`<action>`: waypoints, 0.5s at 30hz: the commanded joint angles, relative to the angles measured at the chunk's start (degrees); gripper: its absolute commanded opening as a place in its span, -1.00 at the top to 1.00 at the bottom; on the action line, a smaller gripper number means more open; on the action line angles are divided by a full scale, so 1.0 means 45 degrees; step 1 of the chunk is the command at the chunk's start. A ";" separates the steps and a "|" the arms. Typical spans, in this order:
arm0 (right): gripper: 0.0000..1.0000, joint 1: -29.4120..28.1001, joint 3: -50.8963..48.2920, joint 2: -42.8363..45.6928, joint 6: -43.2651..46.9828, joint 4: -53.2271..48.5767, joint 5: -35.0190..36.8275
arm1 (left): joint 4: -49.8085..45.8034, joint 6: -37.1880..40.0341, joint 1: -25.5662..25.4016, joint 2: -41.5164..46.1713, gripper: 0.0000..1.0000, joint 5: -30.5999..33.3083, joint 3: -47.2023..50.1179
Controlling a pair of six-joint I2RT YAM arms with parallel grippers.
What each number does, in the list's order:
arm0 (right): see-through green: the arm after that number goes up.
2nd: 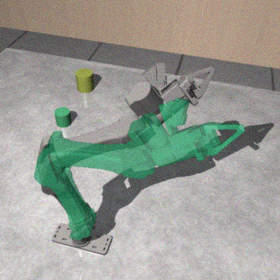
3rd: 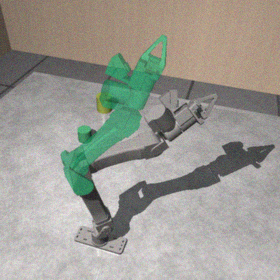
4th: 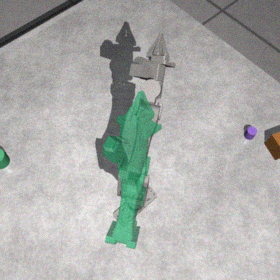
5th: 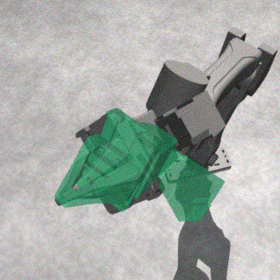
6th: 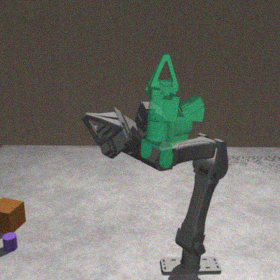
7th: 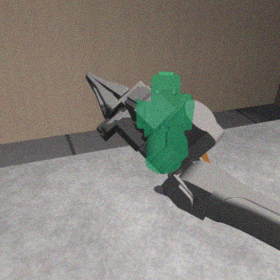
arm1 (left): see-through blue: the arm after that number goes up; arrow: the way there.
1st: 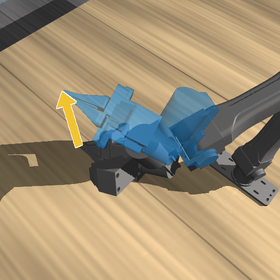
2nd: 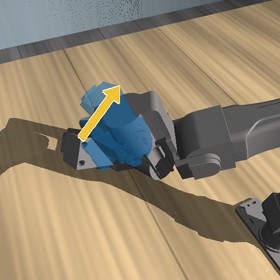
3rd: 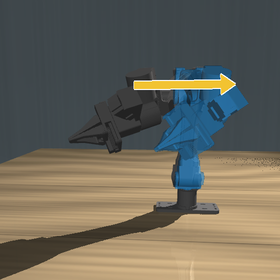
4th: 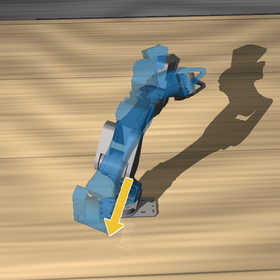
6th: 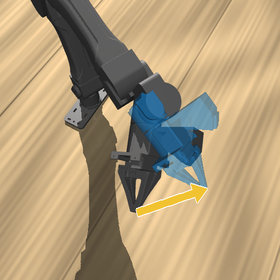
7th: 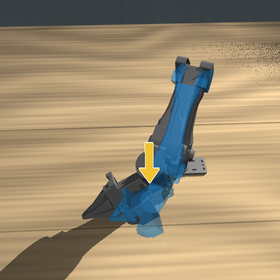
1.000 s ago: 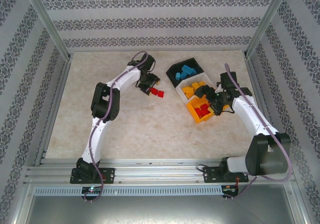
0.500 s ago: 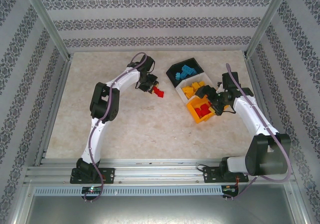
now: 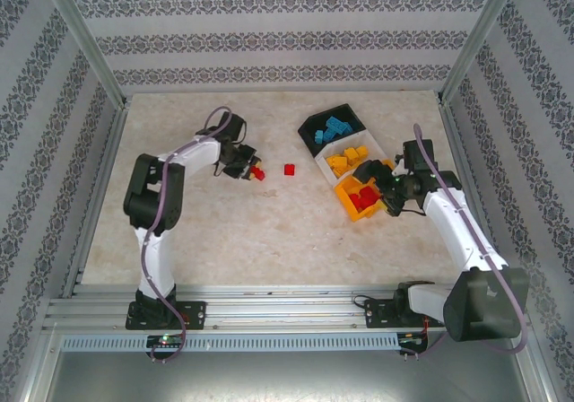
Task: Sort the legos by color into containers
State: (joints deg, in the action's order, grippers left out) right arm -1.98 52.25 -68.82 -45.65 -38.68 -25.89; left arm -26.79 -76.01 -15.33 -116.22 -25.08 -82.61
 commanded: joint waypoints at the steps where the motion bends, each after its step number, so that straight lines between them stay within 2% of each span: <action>1: -0.96 -0.0305 -0.0444 0.0195 -0.0946 0.0205 -0.0114 | 0.2006 0.1436 0.0300 0.1259 0.48 -0.1201 0.0992; 6: -0.96 -0.1371 -0.0305 -0.0401 -0.1534 0.0105 -0.0127 | 0.2922 0.2955 0.0317 0.2191 0.48 -0.3403 0.2298; 11: -0.96 -0.2945 0.0263 -0.1112 -0.1692 -0.0249 0.0381 | 0.3581 0.4487 0.0257 0.3586 0.45 -0.4620 0.3380; 15: -0.96 -0.3682 0.0450 -0.1868 -0.1789 -0.0102 0.0058 | 0.3136 0.5397 0.0204 0.4706 0.44 -0.5228 0.3590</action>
State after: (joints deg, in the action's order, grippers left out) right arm -17.15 52.36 -75.35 -52.42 -38.54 -25.45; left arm -14.96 -58.11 -13.89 -99.63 -43.99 -66.81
